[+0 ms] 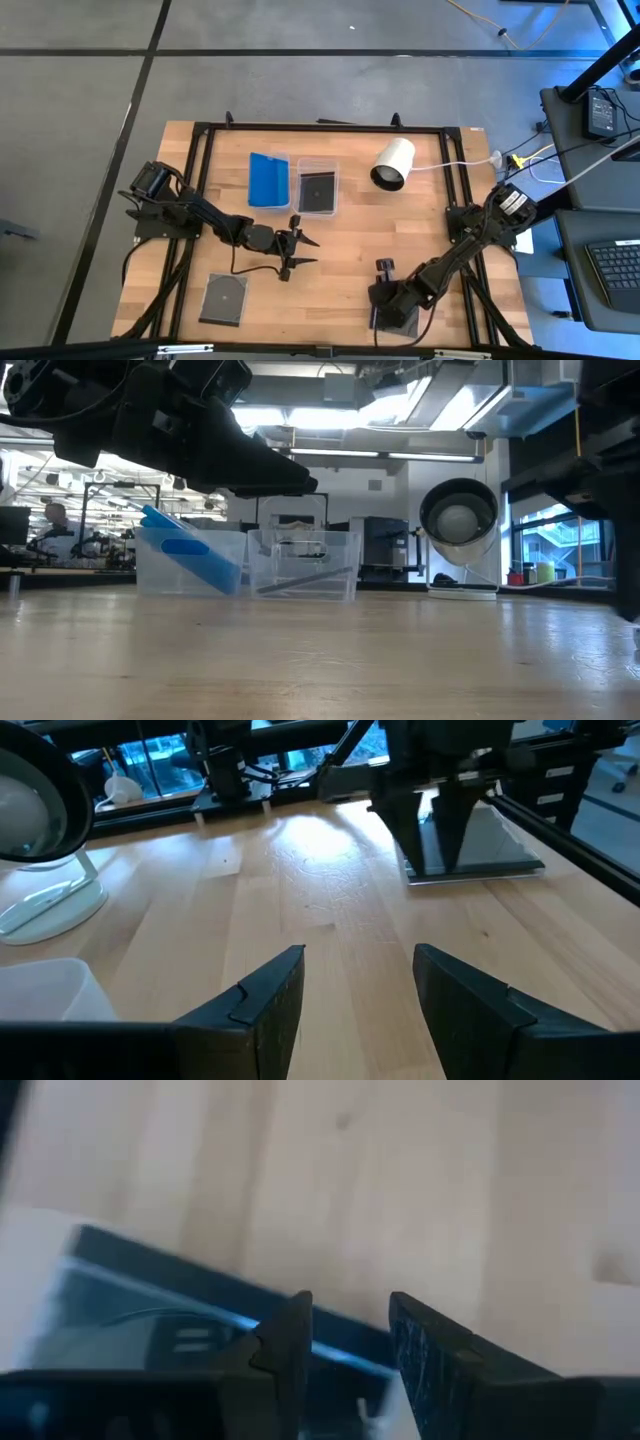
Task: Pick & place jewel cases by type
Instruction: Put the right black cd case into the right transparent bin
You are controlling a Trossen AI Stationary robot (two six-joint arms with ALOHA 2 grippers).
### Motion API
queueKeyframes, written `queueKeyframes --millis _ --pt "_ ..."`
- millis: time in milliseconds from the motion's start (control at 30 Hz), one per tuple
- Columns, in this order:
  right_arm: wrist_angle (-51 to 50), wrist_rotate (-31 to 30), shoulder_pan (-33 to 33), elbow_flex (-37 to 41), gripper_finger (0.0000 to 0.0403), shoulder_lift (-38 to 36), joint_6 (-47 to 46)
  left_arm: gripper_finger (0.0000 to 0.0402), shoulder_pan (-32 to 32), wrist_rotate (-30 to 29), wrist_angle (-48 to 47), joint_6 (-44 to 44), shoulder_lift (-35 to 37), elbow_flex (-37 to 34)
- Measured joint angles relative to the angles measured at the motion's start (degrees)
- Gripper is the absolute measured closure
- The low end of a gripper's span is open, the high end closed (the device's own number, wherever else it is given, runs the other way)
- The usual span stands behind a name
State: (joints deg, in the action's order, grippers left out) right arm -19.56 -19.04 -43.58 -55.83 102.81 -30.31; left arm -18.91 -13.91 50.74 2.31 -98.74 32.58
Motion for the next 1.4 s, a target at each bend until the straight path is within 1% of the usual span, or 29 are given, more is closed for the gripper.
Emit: queueKeyframes --millis 167,300,367,433,500,633,700,767,800,1000,1133,1267,1400 --pt "-2.75 -4.69 1.98 0.02 0.0263 0.0 0.66 0.0215 -0.01 -0.04 0.0 0.0 0.0 0.02" --pt "-3.36 -5.02 4.79 1.05 0.0263 0.02 1.03 0.0215 -0.01 -0.07 0.0 0.0 0.0 0.02" --pt "-6.49 -2.28 5.7 1.28 0.0263 -0.48 1.03 0.0215 0.0 -0.08 0.0 0.0 0.0 0.02" --pt "-6.76 2.44 6.13 1.1 0.0263 -2.11 2.2 0.0215 -0.01 -0.09 -0.1 0.0 -0.02 0.03" --pt "-4.65 5.65 6.19 0.65 0.0263 -3.44 3.68 0.0215 0.02 -0.09 -0.32 0.0 -0.02 0.04" --pt "0.17 7.14 5.72 0.63 0.0263 -3.69 5.86 0.0215 0.01 -0.11 -0.58 0.0 -0.02 0.04" --pt "2.5 10.7 5.59 0.59 0.0263 -2.91 6.85 0.0215 -0.01 -0.11 -0.73 0.0 -0.02 0.04" --pt "2.7 14.03 5.12 0.91 0.0263 -1.86 6.9 0.0215 0.01 -0.13 -1.06 0.0 -0.02 0.04" --pt "2.76 14.61 4.83 0.98 0.0263 -1.34 6.75 0.0215 -0.01 -0.11 -1.32 0.0 -0.02 0.04" --pt "4.37 14.16 3.55 0.74 0.0263 0.68 6.44 0.0215 0.04 -0.13 -1.75 0.01 -0.04 0.04" --pt "5.09 11.23 3.56 0.63 0.0263 2.58 6.62 0.0215 0.04 -0.13 -1.75 0.02 -0.04 0.04" --pt "6.08 8.26 5.07 0.49 0.0263 4.07 6.87 0.0215 0.04 -0.13 -1.75 0.01 -0.04 0.04" --pt "8.29 6.61 7.05 0.48 0.0263 4.83 10.49 0.0215 0.04 -0.15 -1.75 0.02 -0.04 0.04"
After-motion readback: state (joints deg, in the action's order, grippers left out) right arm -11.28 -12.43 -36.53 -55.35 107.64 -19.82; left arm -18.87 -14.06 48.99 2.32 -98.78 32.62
